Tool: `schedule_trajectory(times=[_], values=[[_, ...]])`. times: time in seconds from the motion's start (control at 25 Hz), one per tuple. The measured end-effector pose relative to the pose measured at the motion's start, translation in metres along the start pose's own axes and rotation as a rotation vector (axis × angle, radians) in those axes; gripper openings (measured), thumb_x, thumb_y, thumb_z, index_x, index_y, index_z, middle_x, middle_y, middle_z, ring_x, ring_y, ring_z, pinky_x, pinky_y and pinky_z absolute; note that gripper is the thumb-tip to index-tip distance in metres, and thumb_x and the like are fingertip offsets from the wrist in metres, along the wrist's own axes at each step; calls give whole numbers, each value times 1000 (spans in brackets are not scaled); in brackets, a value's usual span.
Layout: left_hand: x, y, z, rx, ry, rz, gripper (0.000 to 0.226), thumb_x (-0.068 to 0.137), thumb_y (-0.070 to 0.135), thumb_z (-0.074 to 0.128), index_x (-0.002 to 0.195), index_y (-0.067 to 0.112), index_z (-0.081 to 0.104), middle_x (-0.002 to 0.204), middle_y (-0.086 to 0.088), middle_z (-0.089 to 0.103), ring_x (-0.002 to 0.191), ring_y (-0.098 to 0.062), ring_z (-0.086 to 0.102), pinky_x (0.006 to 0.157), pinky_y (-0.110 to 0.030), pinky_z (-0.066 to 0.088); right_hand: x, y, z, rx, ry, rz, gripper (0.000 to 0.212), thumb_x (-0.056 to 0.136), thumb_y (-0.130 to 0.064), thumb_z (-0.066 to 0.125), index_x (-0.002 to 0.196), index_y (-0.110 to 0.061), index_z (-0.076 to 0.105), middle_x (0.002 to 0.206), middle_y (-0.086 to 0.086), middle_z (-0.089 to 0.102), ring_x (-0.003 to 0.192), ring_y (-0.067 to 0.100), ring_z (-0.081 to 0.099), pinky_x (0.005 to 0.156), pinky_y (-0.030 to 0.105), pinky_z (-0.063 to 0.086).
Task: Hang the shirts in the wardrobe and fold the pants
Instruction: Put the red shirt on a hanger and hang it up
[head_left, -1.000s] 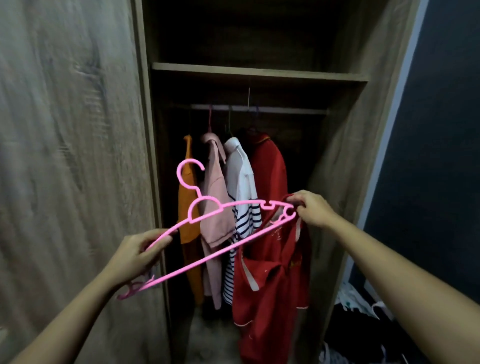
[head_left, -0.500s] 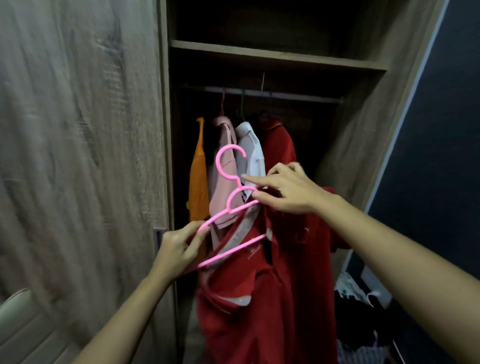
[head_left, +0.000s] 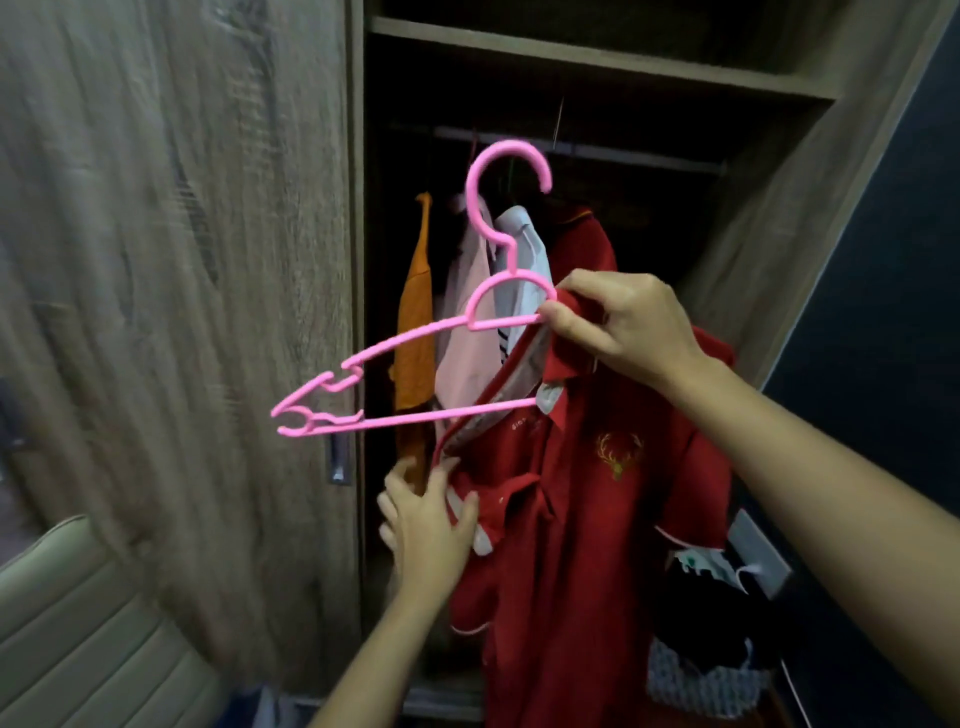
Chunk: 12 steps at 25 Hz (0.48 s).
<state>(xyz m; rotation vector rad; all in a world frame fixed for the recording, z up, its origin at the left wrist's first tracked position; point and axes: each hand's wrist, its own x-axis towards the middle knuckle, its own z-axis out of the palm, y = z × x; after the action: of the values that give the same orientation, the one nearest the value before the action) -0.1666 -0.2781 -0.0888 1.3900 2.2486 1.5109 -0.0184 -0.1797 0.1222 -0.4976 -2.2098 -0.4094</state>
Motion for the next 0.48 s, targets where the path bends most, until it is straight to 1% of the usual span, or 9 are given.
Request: schedule_trajectory(times=[0.04,0.08,0.16,0.24,0.28,0.32,0.36,0.44,0.48], values=[[5,-5,2,-134,-154,-50,69,70,42,61,135,27,45,134,-13,40,122,-34,43,100,-36,34,0,2,-3,43,7,16,39,87,-53,47,83,-18,63,68,-1,62,64,21,61,51,37,47],[10,-9,0,-269,-246,-35,83,65,40,61,142,21,34,137,-12,42,126,-29,44,101,-26,32,-3,5,-5,70,11,26,38,87,-53,48,85,-18,65,70,-1,63,65,19,61,54,38,48],[28,-16,-11,-387,-248,-12,92,57,26,60,142,14,31,136,-2,46,119,-12,49,98,-15,31,-17,15,-5,75,7,38,35,85,-49,51,84,-18,66,72,-1,66,66,18,63,56,36,50],[48,-26,-26,-411,-227,-36,85,52,15,59,135,18,42,121,6,55,93,1,55,88,-17,44,-37,27,-2,61,-38,66,32,83,-47,52,83,-18,67,72,0,66,66,19,63,57,36,51],[55,-31,-34,-369,-258,-45,82,52,14,59,132,21,47,110,5,59,79,0,55,81,-22,50,-46,33,1,52,-73,73,31,83,-45,52,83,-18,67,70,1,65,65,20,63,57,37,52],[61,-35,-42,-278,-317,-34,78,53,13,60,129,25,52,98,3,62,68,-1,52,69,-22,51,-54,39,4,44,-105,73,32,82,-44,51,84,-17,68,69,1,63,62,20,62,56,37,52],[65,-39,-51,-196,-381,-21,69,56,11,61,122,30,57,85,6,64,60,-1,49,58,-17,46,-61,45,7,39,-130,67,33,82,-43,51,84,-16,70,66,2,62,60,20,61,56,36,51],[75,-45,-66,-125,-428,-36,55,62,3,62,104,39,64,66,18,66,59,-5,54,47,-7,38,-75,55,12,44,-175,46,36,82,-43,51,87,-15,73,62,2,61,54,15,58,55,30,48],[80,-44,-73,-88,-406,-42,54,66,0,61,103,39,66,68,18,68,63,-8,60,48,-4,38,-81,58,14,45,-200,34,37,81,-43,52,89,-15,74,61,1,60,53,13,57,54,26,46]])
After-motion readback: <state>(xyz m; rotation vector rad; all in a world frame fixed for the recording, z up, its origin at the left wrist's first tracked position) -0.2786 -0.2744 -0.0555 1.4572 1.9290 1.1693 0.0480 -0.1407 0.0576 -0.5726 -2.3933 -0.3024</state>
